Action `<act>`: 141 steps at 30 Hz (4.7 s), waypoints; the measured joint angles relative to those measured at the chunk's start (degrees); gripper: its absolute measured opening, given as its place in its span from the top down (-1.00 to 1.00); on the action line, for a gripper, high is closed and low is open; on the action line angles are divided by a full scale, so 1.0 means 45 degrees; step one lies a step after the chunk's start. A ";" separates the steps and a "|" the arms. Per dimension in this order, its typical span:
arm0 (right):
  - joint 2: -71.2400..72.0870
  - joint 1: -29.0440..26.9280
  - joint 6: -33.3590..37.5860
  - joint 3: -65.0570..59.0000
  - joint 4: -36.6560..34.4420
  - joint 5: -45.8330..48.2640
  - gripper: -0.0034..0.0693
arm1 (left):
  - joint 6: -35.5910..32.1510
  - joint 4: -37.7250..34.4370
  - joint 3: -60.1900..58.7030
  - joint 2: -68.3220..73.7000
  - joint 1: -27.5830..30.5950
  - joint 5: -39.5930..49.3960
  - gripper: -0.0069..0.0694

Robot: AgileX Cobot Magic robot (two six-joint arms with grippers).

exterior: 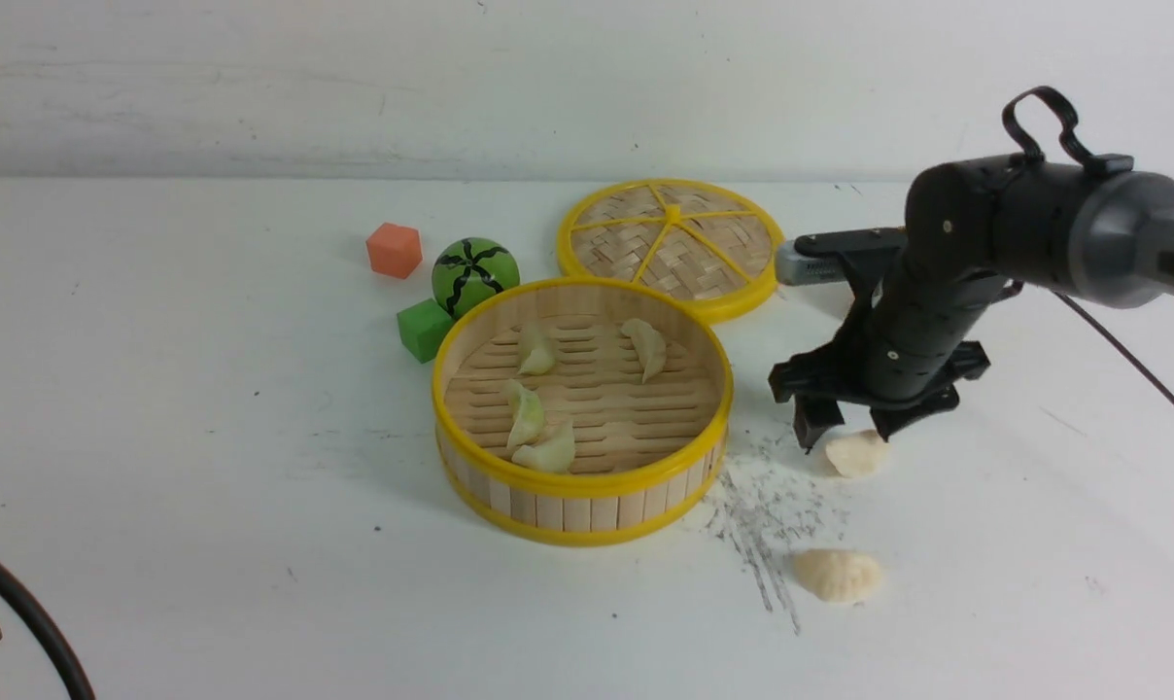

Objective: Put the dumplings into the steamer on the white table.
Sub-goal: 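Reach for and grasp a dumpling lying on the table beside the steamer, then place the dumpling in the bamboo steamer basket with the right gripper, then reach for and grasp a dumpling lying on the table beside the steamer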

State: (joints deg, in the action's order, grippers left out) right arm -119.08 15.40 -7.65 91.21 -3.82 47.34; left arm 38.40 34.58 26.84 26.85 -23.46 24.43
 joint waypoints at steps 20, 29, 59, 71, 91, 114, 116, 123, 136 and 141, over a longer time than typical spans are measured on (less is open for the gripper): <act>-0.0346 0.0000 0.0659 0.0000 0.1230 0.1362 0.97 | 0.0000 0.0000 0.0000 0.0000 0.0000 0.0105 0.63; 0.0451 0.0000 0.2166 0.0886 0.0849 0.2023 0.70 | 0.0000 0.0000 0.0000 0.0000 0.0000 0.0105 0.63; -0.1043 0.0000 0.8271 0.1119 -0.0649 0.1940 0.29 | 0.0000 -0.0052 0.0000 0.0000 0.0000 0.0091 0.62; 0.0265 0.0000 0.8286 0.1199 -0.1212 0.3177 0.42 | 0.0000 -0.0104 0.0000 0.0000 0.0000 0.0091 0.60; 0.0256 0.0819 0.8646 0.1838 -0.6597 -0.0528 0.42 | 0.0000 -0.0382 0.0000 0.0000 0.0000 0.0091 0.57; -0.0352 0.0902 0.8647 0.1838 -0.4922 -0.0726 -0.24 | 0.0000 -0.0398 0.0000 0.0000 0.0000 0.0138 0.53; 0.0112 0.0890 0.8647 0.1838 -0.4510 -0.0469 -0.28 | 0.0000 -0.0401 0.0000 0.0000 0.0000 0.0138 0.53; 0.1892 0.0890 0.8530 0.1862 -0.2359 0.2407 -0.30 | 0.0000 -0.0439 0.0000 0.0000 0.0000 0.0138 0.53; 0.0197 0.0890 0.8397 0.0057 -0.1772 0.4612 -0.30 | 0.0000 -0.0571 0.0000 0.0000 0.0000 0.0129 0.50; -0.0070 0.0988 0.8652 0.0043 -0.1772 0.4582 -0.23 | 0.0000 -0.0624 0.0000 0.0000 0.0000 0.0129 0.49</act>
State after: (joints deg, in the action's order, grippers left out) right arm -119.39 19.85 31.28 91.40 -11.79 67.96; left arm 38.40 31.77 26.84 26.85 -23.46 25.01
